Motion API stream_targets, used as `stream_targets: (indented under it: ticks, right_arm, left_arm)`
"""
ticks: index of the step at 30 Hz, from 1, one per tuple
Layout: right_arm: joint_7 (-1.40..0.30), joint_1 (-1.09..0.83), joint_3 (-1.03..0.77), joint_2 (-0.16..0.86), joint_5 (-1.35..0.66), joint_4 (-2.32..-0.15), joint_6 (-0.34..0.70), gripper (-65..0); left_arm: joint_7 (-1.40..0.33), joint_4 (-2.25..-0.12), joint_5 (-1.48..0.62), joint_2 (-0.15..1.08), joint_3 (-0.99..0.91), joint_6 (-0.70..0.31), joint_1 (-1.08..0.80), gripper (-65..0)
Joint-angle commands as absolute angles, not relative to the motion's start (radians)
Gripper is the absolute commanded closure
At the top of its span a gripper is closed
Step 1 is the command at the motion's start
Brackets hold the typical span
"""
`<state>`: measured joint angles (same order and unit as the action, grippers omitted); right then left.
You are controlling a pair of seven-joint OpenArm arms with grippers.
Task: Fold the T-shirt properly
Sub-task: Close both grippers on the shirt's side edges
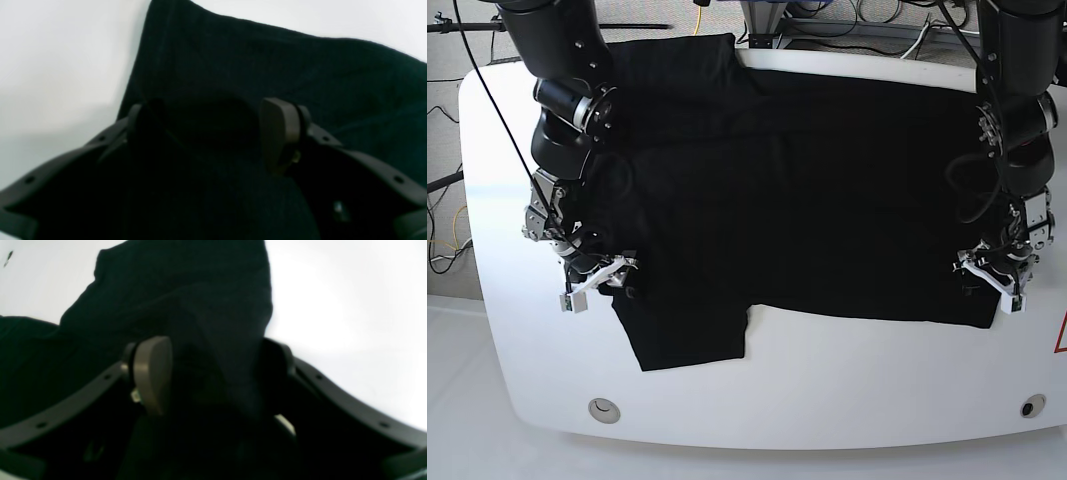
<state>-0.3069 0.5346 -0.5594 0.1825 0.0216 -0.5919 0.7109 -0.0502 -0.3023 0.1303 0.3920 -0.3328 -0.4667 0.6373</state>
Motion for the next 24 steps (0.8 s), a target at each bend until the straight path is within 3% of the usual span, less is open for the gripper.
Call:
stream_targets:
  ticks: [1,8,16,18,24]
  right_arm:
    - [-0.359,0.541,-0.560,0.192,0.055,-0.605,0.698,-39.3]
    - [-0.364,0.538,-0.552,0.190,0.064,-0.590,0.698,-35.9]
    - [-0.354,0.542,-0.558,0.187,0.064,-0.593,0.698,-9.5]
    - [-0.355,0.544,-0.556,0.194,0.057,-0.594,0.698,0.0]
    - [-0.353,0.547,-0.558,0.198,0.055,-0.592,0.698,0.0]
  left_arm:
    - [-0.096,-0.309,0.138,0.410,-0.333,-0.449,0.648,-43.7]
    - [-0.081,-0.315,0.149,0.409,-0.335,-0.456,0.647,-43.0]
    - [-0.061,-0.314,0.156,0.413,-0.333,-0.456,0.648,-42.1]
    - [-0.045,-0.312,0.149,0.421,-0.333,-0.454,0.653,-42.5]
    - [-0.042,-0.319,0.144,0.424,-0.339,-0.450,0.651,-42.5]
